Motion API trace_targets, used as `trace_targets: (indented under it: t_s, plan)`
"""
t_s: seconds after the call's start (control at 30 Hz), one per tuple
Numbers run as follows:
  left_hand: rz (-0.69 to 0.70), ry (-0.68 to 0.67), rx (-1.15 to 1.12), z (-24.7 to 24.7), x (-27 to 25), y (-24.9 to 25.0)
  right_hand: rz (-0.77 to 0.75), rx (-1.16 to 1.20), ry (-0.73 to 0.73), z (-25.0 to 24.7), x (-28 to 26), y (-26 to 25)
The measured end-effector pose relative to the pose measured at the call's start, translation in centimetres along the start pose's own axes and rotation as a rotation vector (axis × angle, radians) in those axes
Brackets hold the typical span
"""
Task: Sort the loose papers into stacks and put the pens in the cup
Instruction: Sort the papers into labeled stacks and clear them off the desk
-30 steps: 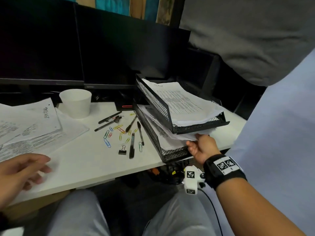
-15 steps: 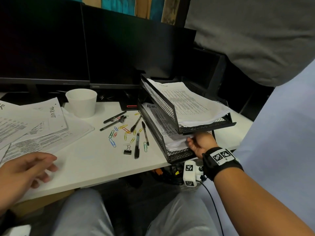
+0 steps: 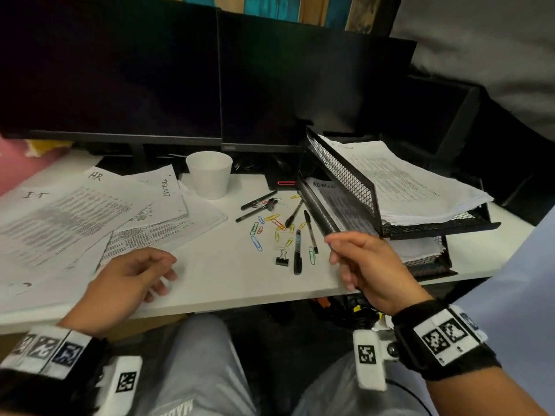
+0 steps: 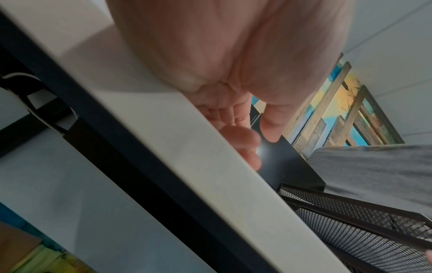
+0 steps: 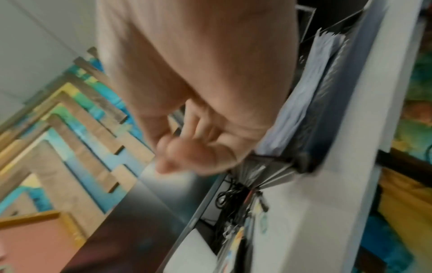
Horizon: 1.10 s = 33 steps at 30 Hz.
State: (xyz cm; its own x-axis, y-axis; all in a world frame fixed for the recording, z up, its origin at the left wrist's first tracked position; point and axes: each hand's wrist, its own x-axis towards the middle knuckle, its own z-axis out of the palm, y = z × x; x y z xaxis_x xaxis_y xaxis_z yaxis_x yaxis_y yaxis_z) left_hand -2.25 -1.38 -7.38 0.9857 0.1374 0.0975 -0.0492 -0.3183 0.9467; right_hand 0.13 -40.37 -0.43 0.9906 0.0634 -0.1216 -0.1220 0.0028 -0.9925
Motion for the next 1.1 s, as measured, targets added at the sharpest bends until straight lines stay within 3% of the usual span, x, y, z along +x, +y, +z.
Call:
trace_targets:
  t_s: [0.1,0.33,0.47,0.57,0.77,0.93,1.1]
  plan:
    - [-0.045,0.02,-0.029,0.0,-0.2,0.4,0.026,-0.058,-0.235,3.8,0.5,-1.0]
    - [-0.041,0.024,-0.076,-2.0,-1.0,2.0,0.005,-0.112,-0.332,13.3,4.9,-2.4]
    - [-0.008,0.182,0.025,-5.8,-1.2,2.3,-0.05,-0.268,-0.388,19.1,7.4,-2.5]
    - [-0.076,0.307,0.26,-9.3,-1.5,1.7,-0.082,-0.402,-0.424,23.5,9.1,-2.2]
    - [-0.362,0.178,0.52,-13.6,-3.1,-0.3,-0.036,-0.54,-0.269,28.8,13.5,-0.8]
    - [-0.346,0.152,0.594,-13.6,-3.8,-0.9,0.155,-0.459,-0.121,29.9,16.2,-0.3]
    - [-0.321,0.184,0.487,-13.8,-3.9,-2.2,0.183,-0.525,-0.135,30.2,17.0,0.1]
